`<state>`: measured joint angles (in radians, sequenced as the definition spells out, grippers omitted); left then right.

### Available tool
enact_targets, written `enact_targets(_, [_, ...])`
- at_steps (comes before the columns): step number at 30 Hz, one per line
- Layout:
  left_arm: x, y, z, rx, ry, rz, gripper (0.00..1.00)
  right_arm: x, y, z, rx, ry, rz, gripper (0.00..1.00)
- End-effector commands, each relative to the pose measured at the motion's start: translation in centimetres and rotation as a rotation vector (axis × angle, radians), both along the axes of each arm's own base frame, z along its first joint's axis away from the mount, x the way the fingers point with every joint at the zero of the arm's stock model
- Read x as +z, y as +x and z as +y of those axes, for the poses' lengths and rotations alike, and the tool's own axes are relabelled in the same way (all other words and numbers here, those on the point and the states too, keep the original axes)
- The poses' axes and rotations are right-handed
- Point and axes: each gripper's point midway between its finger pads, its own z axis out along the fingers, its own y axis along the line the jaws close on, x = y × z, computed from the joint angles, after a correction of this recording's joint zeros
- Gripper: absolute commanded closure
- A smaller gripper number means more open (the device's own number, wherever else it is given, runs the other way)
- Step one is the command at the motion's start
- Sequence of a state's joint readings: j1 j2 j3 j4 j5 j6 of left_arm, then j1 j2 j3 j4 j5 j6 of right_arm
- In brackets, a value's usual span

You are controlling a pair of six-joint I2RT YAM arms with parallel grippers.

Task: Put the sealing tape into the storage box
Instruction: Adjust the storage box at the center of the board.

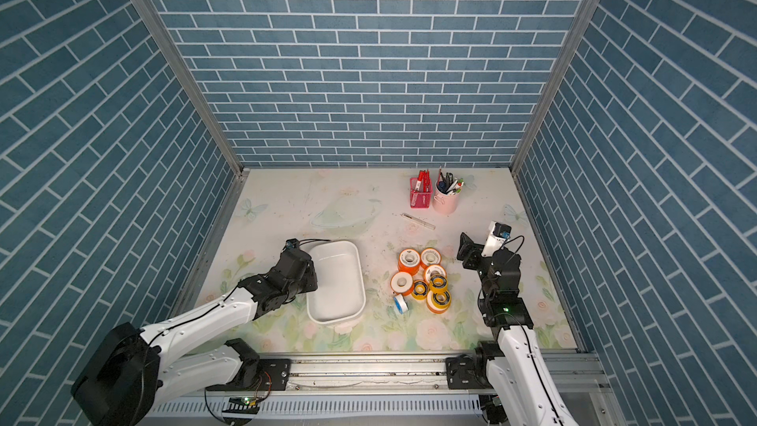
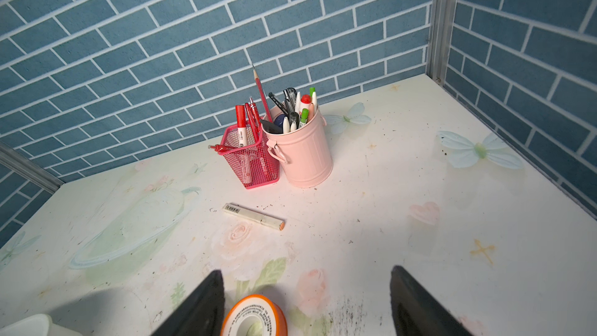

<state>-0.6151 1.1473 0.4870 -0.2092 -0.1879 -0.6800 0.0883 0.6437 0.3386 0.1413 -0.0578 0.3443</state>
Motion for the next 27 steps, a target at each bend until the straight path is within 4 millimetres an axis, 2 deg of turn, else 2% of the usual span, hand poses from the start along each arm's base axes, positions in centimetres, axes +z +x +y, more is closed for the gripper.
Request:
enact_targets(1, [1.0,1.1,-1.3,-0.020,-0.001,-0.030,0.91,-0.2,0.0,0.4,0.010,0.027,0.012,0.20])
enact_targets(5, [1.1,2.0,-2.5,-0.042,0.022,-0.031,1.00,-0.4,0.1,0.4,0.010,0.027,0.020,0.20])
enact_targets(15, [2.2,5.9,-5.8,-0.069,0.039,-0.045,1.00,-0.6,0.1,0.4,0.010,0.025,0.026,0.20])
enact_targets(21, [1.9,6.1,-5.8,-0.068,0.053,-0.040,1.00,-0.9,0.3,0.4,0.010,0.026,0.035,0.20])
enact_targets(22, [1.9,6.1,-5.7,-0.067,0.057,-0.041,0.99,-0.9,0.3,0.4,0.010,0.025,0.036,0.20])
enact_targets(25, [1.9,5.9,-5.5,-0.070,0.063,-0.041,0.82,-0.9,0.3,0.4,0.010,0.025,0.039,0.20])
enact_targets(27, [2.1,5.8,-5.3,-0.069,0.067,-0.045,0.78,-1.1,0.3,0.4,0.010,0.025,0.044,0.20])
